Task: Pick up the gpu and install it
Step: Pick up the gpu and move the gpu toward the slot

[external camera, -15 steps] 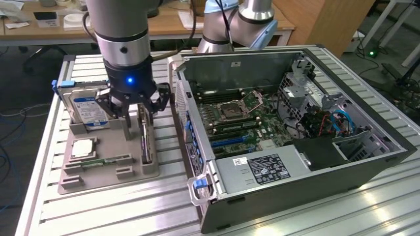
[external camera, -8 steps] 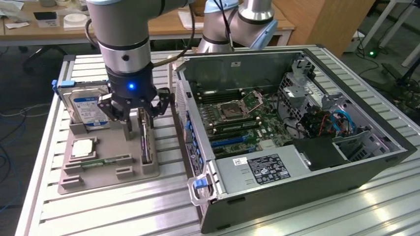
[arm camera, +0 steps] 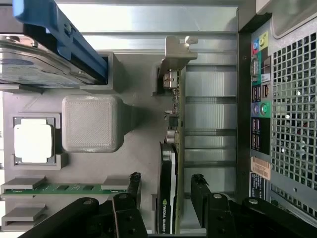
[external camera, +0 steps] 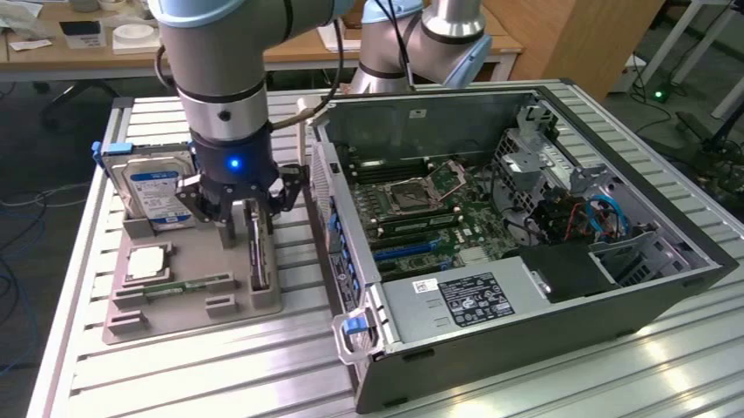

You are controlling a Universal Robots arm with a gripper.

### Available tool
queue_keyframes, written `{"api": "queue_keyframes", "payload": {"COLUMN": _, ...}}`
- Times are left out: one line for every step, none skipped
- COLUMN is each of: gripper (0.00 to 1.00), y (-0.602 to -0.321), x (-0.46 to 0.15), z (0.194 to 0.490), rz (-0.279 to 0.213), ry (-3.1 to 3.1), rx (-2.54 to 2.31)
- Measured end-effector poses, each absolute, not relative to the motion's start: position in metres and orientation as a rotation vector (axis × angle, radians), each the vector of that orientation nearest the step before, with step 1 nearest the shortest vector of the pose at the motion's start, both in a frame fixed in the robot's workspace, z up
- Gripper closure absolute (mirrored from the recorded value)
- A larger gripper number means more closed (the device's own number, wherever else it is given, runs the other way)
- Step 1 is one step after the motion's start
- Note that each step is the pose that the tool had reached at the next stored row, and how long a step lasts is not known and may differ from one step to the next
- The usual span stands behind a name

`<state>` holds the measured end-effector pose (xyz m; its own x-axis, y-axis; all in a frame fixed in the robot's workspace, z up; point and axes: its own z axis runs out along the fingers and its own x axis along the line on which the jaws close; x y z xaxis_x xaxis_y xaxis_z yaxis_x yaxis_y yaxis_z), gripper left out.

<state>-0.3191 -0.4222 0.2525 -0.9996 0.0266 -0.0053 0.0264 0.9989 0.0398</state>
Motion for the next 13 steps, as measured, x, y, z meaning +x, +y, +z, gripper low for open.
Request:
{"api": "queue_keyframes", "payload": {"gripper": 0.47, "y": -0.422, "x": -0.319, "z": 0.251, "rz": 0.062, "ry": 3.135, "rx": 0.045}}
{"api": "queue_keyframes", "payload": {"gripper": 0.47, "y": -0.422, "x": -0.319, "z": 0.249, "rz": 0.062, "ry": 3.135, "rx": 0.048}}
{"api": "queue_keyframes", "payload": {"gripper": 0.47, "y": -0.422, "x": -0.319, "z": 0.247, "rz": 0.062, "ry": 3.134, "rx": 0.051}}
{"api": "queue_keyframes", "payload": {"gripper": 0.47, "y": -0.422, "x": -0.319, "z": 0.245, "rz": 0.062, "ry": 3.134, "rx": 0.053}}
{"api": "queue_keyframes", "payload": {"gripper": 0.47, "y": -0.422, "x": -0.319, "z": 0.243, "rz": 0.062, "ry": 3.134, "rx": 0.056}}
{"api": "queue_keyframes", "payload": {"gripper": 0.47, "y": -0.422, "x": -0.319, "z": 0.242, "rz": 0.062, "ry": 3.134, "rx": 0.059}}
{"api": "queue_keyframes", "payload": {"gripper": 0.47, "y": -0.422, "x": -0.319, "z": 0.24, "rz": 0.062, "ry": 3.134, "rx": 0.061}}
{"api": "queue_keyframes", "payload": {"gripper": 0.47, "y": -0.422, "x": -0.319, "z": 0.238, "rz": 0.062, "ry": 3.134, "rx": 0.063}}
{"api": "queue_keyframes", "payload": {"gripper": 0.47, "y": -0.422, "x": -0.319, "z": 0.236, "rz": 0.062, "ry": 3.134, "rx": 0.066}}
{"api": "queue_keyframes", "payload": {"gripper": 0.47, "y": -0.422, "x": -0.319, "z": 0.234, "rz": 0.062, "ry": 3.134, "rx": 0.068}}
{"api": "queue_keyframes", "payload": {"gripper": 0.47, "y": -0.422, "x": -0.319, "z": 0.233, "rz": 0.062, "ry": 3.134, "rx": 0.07}}
{"api": "queue_keyframes", "payload": {"gripper": 0.47, "y": -0.422, "x": -0.319, "z": 0.231, "rz": 0.062, "ry": 3.134, "rx": 0.072}}
{"api": "queue_keyframes", "payload": {"gripper": 0.47, "y": -0.422, "x": -0.319, "z": 0.229, "rz": 0.062, "ry": 3.134, "rx": 0.073}}
